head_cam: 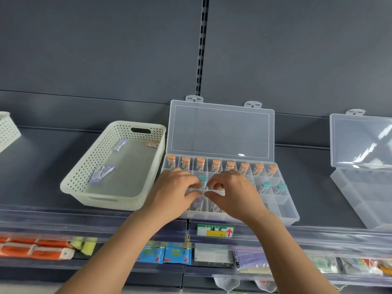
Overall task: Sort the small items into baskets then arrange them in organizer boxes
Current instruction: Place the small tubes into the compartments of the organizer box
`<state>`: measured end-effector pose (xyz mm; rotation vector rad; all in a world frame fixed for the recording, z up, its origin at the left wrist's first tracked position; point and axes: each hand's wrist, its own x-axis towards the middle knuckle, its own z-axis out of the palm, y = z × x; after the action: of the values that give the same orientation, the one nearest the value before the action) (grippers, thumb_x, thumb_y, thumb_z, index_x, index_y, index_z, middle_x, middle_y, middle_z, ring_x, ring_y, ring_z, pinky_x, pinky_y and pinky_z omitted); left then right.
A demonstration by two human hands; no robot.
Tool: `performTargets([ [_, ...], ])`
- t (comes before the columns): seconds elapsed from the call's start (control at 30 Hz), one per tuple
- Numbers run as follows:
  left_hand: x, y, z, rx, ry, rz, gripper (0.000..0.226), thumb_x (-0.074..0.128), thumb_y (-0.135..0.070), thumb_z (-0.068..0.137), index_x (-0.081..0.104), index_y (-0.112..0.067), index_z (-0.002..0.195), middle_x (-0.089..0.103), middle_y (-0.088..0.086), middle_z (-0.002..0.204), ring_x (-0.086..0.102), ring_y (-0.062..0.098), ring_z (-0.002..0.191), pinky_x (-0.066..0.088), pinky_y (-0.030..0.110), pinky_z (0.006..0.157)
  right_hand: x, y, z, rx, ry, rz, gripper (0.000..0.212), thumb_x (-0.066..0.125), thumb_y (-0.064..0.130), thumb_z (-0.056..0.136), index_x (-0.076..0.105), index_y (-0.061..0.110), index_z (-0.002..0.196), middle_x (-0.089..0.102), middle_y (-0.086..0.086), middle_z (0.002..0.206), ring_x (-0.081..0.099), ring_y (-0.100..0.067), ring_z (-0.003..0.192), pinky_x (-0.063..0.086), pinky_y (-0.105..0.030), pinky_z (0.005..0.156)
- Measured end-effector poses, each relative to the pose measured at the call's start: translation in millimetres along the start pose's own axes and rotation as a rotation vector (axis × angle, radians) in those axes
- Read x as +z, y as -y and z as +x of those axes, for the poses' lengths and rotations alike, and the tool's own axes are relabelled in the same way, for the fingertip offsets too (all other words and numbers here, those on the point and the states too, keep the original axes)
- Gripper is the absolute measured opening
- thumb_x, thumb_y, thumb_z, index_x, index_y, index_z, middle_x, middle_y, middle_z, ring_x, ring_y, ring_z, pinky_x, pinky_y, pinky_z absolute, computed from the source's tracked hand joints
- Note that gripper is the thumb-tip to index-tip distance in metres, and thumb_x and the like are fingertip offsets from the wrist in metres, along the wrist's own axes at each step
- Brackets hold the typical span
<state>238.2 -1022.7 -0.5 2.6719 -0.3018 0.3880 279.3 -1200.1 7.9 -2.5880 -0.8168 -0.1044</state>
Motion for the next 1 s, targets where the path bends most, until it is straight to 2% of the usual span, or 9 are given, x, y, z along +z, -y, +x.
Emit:
performTargets([
  [0.2,-47,47,1,-0.189,-0.089,0.145,0.014,0.060,-0.027,0.091,0.071,-0.019,0.094,0.067,-0.006,0.090,0.055,0.014,0.087,0.043,0.028,0.077,5,44,44,-0.131,-0.056,0.042,0.018,0.065,0.032,0.087,0.072,0.021,0.100,0.069,0.004,0.096,0.057,-0.013,0.089,0.053,-0.031,0.078],
  [0.37,-77,104,-5,-0.445,0.175,0.419,0.020,0.045,-0.001,0.090,0.062,-0.011,0.089,0.060,0.007,0.103,0.050,0.022,0.086,0.045,0.034,0.072,28,93,92,-0.251,0.056,0.034,0.022,0.061,0.031,0.089,0.070,0.021,0.105,0.068,0.002,0.104,0.055,-0.018,0.104,0.051,-0.036,0.085],
  [0.47,-82,126,-11,-0.559,0.335,0.485,0.030,0.042,0.005,0.090,0.059,-0.002,0.114,0.055,0.013,0.117,0.046,0.023,0.085,0.046,0.036,0.074,51,118,121,-0.290,0.219,-0.031,0.031,0.059,0.033,0.090,0.065,0.022,0.118,0.064,0.002,0.120,0.047,-0.020,0.122,0.046,-0.038,0.097],
  [0.53,-78,138,-17,-0.584,0.419,0.481,0.038,0.041,0.003,0.092,0.055,-0.005,0.126,0.055,0.012,0.119,0.053,0.025,0.097,0.048,0.036,0.084,68,129,141,-0.297,0.328,-0.101,0.037,0.058,0.034,0.091,0.059,0.024,0.127,0.060,0.001,0.127,0.044,-0.020,0.125,0.042,-0.038,0.101],
  [0.63,-71,150,-25,-0.575,0.497,0.462,0.061,0.038,0.008,0.089,0.037,-0.015,0.146,0.053,0.011,0.125,0.052,0.027,0.114,0.047,0.034,0.092,94,141,169,-0.290,0.490,-0.200,0.046,0.054,0.031,0.093,0.046,0.027,0.138,0.050,0.000,0.140,0.038,-0.022,0.133,0.038,-0.039,0.106],
  [0.73,-72,158,-26,-0.571,0.479,0.458,0.061,0.035,0.006,0.092,0.032,-0.016,0.148,0.052,0.012,0.126,0.051,0.028,0.115,0.044,0.034,0.090,118,149,190,-0.300,0.605,-0.239,0.052,0.050,0.021,0.094,0.036,0.029,0.144,0.039,0.001,0.149,0.032,-0.023,0.138,0.033,-0.041,0.110],
  [0.8,-72,160,-28,-0.588,0.484,0.436,0.057,0.036,0.005,0.093,0.034,-0.013,0.147,0.049,0.012,0.131,0.051,0.028,0.117,0.044,0.033,0.090,130,154,199,-0.312,0.637,-0.220,0.058,0.049,0.012,0.092,0.034,0.032,0.145,0.040,-0.003,0.148,0.036,-0.027,0.135,0.037,-0.041,0.106],
  [0.9,-71,166,-33,-0.618,0.473,0.359,0.057,0.040,0.004,0.093,0.034,-0.014,0.147,0.045,0.012,0.134,0.052,0.028,0.118,0.044,0.034,0.093,144,162,206,-0.346,0.644,-0.219,0.055,0.050,0.012,0.093,0.039,0.038,0.141,0.039,-0.011,0.142,0.046,-0.032,0.124,0.041,-0.039,0.093],
  [1.0,-74,170,-35,-0.616,0.417,0.350,0.048,0.040,0.001,0.094,0.046,-0.016,0.139,0.049,0.012,0.124,0.055,0.030,0.110,0.048,0.038,0.090,149,169,210,-0.337,0.565,-0.203,0.035,0.061,0.029,0.090,0.058,0.036,0.124,0.041,-0.009,0.142,0.050,-0.031,0.122,0.044,-0.040,0.093],
])
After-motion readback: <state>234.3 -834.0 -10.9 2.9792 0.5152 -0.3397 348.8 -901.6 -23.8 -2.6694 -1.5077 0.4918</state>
